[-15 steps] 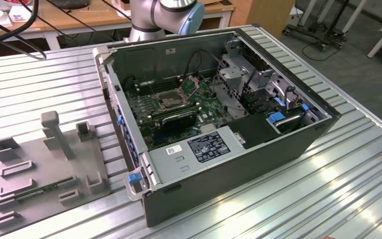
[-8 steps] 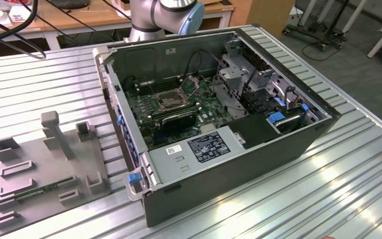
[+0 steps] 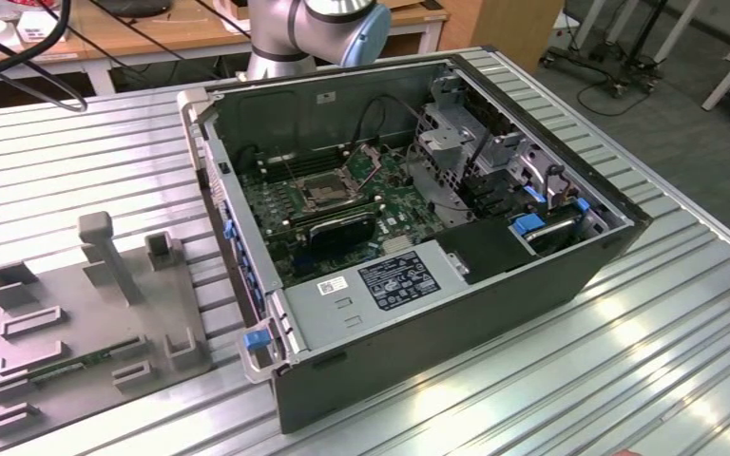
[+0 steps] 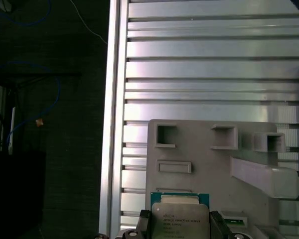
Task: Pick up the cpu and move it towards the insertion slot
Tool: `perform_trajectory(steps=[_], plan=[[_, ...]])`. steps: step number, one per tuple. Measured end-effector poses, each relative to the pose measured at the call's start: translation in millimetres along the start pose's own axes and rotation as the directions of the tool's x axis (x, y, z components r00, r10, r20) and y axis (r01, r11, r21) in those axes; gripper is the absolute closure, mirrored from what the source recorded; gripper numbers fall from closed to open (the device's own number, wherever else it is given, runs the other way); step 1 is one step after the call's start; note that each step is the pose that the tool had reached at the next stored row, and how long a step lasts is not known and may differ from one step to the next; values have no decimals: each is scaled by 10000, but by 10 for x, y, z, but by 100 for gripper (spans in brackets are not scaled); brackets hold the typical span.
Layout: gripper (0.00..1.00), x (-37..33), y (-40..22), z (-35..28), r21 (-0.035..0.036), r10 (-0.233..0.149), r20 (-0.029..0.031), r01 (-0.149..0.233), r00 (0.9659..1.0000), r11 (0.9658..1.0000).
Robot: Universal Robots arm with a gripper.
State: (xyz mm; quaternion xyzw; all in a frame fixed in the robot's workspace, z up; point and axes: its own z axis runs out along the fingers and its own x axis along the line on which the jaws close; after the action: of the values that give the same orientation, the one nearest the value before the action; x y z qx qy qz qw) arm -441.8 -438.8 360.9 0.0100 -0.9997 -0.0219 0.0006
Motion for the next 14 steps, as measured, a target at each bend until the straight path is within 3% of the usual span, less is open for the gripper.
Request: perform_trajectory(steps=[14], plan=[[46,0,6,-131,3,0,1,0,10000,10000]])
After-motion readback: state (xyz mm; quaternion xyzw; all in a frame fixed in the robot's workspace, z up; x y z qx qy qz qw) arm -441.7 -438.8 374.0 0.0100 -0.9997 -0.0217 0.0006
